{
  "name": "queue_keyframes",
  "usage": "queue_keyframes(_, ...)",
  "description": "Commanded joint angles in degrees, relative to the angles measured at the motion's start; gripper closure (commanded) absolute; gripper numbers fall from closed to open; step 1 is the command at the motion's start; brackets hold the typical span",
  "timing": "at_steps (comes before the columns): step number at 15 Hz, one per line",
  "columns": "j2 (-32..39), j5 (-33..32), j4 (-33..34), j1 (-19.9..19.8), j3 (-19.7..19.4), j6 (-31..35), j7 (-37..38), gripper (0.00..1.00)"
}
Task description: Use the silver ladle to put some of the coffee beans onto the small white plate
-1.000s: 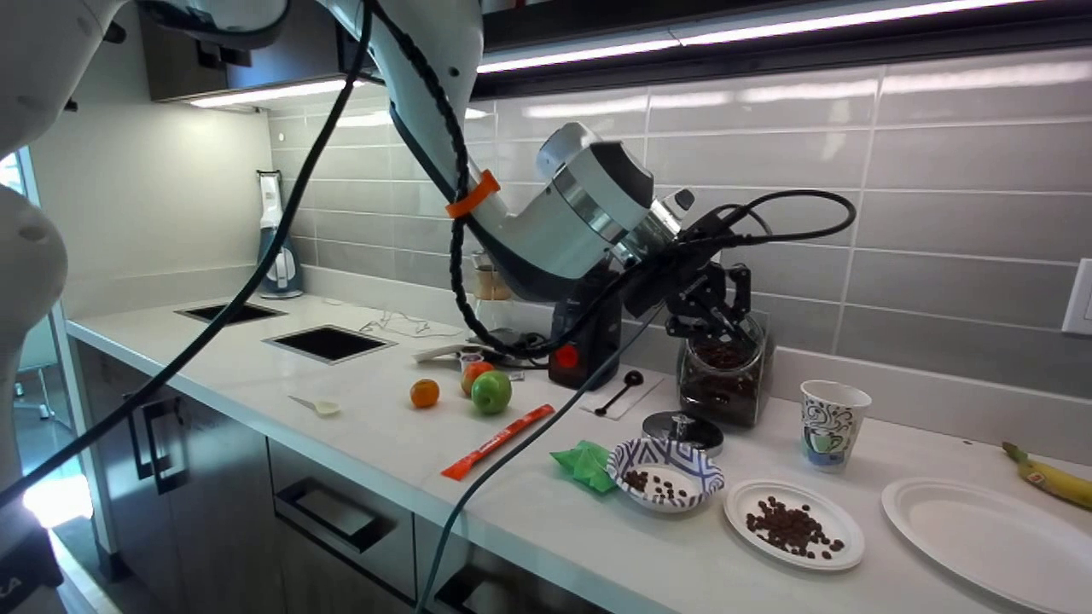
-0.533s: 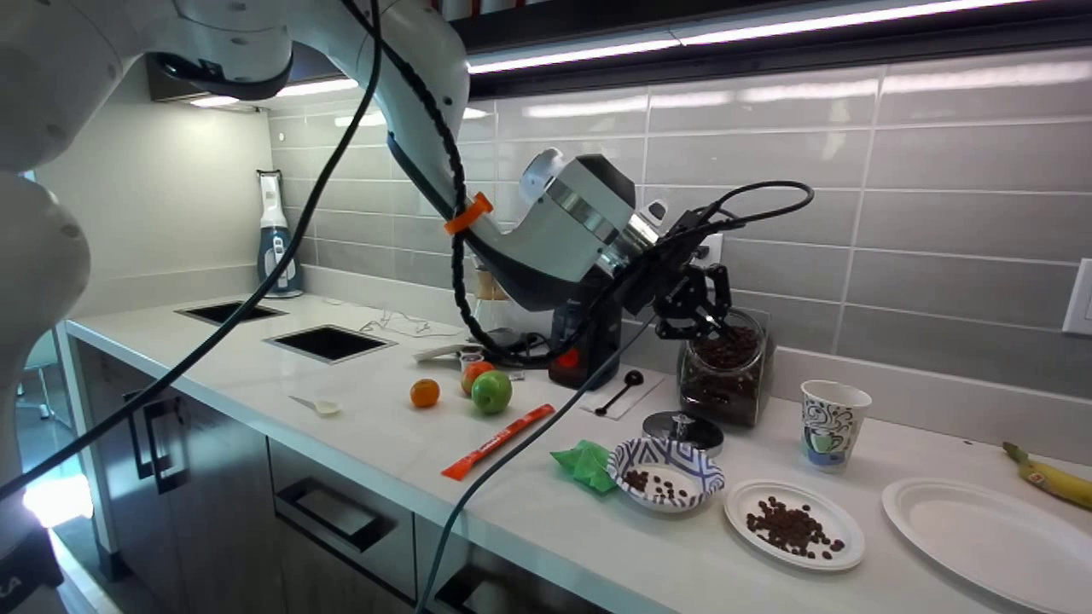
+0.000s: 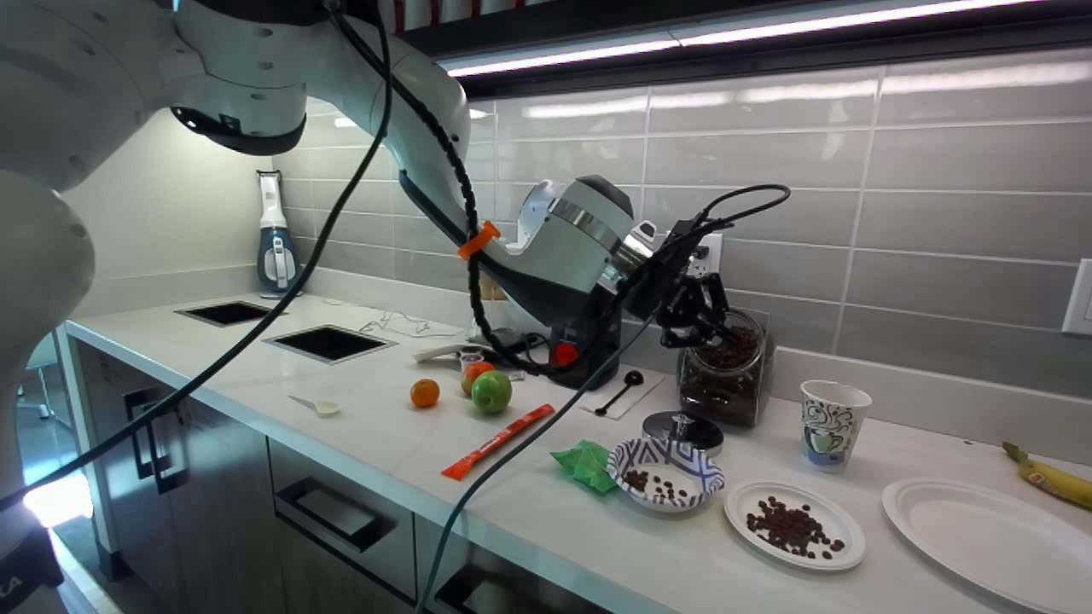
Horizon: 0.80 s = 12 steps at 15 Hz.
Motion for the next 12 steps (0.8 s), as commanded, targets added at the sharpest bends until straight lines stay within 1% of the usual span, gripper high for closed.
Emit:
queue_keyframes(1,6.94,-0.17,3.58,0.39,-2.40,1.82,1.23,0.99)
queue_keyframes(6,13.58,0.75,8.02,0.12,-3.37,1.55,2.42,0.99)
queue_keyframes(9,16.28,1.01,10.36,-0.29,-3.48,1.16,2.61,0.99)
queue_keyframes(12,20.12,1.85,12.68,-0.15,-4.72,1.48,4.67,0.99)
